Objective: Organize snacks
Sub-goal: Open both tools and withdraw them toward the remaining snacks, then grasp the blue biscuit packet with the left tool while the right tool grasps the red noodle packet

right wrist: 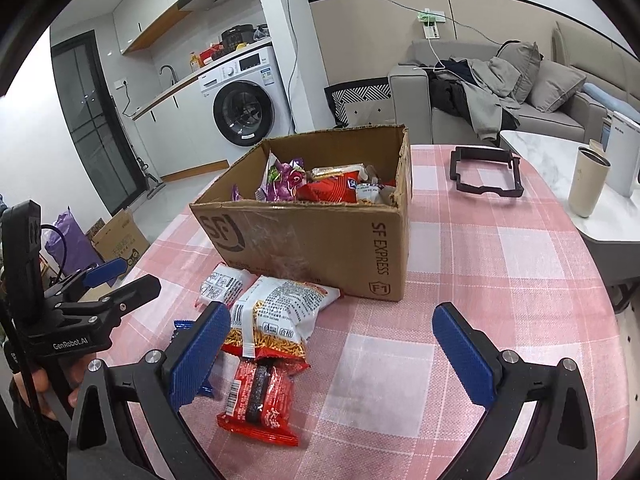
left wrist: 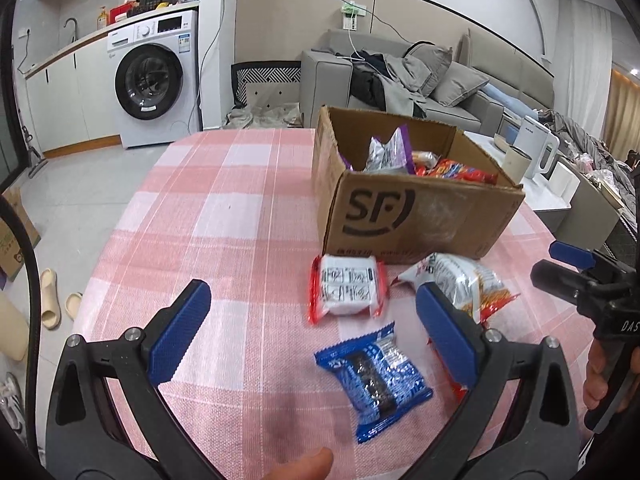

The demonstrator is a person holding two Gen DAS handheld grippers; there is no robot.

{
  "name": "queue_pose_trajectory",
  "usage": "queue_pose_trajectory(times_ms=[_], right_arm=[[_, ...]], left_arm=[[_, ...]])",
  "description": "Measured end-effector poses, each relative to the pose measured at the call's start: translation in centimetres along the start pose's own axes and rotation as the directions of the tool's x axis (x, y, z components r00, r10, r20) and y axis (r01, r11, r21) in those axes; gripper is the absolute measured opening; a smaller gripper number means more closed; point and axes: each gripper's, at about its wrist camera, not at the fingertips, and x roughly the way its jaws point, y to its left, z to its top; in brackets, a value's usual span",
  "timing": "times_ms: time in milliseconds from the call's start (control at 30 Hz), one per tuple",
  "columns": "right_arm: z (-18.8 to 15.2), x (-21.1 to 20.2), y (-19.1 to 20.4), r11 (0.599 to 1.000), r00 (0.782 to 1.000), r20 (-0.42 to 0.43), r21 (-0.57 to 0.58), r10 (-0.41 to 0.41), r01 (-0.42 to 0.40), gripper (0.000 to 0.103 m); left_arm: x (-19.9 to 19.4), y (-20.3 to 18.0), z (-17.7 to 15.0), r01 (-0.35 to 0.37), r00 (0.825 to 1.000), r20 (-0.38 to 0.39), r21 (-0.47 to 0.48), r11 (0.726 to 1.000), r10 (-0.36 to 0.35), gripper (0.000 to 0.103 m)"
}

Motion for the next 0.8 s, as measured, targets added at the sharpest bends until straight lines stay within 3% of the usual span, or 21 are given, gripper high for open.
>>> queue_pose_trajectory(times_ms=[800], right_arm=[[-4.3,3.9,1.8,1.0,0.988,-0.155,-0.025,0.013,-0.017,0.103]], left_arm=[[2.0,-1.2,-3.1,0.011,0.996,-0.093,0.034,0.999,-0.008,0.102]])
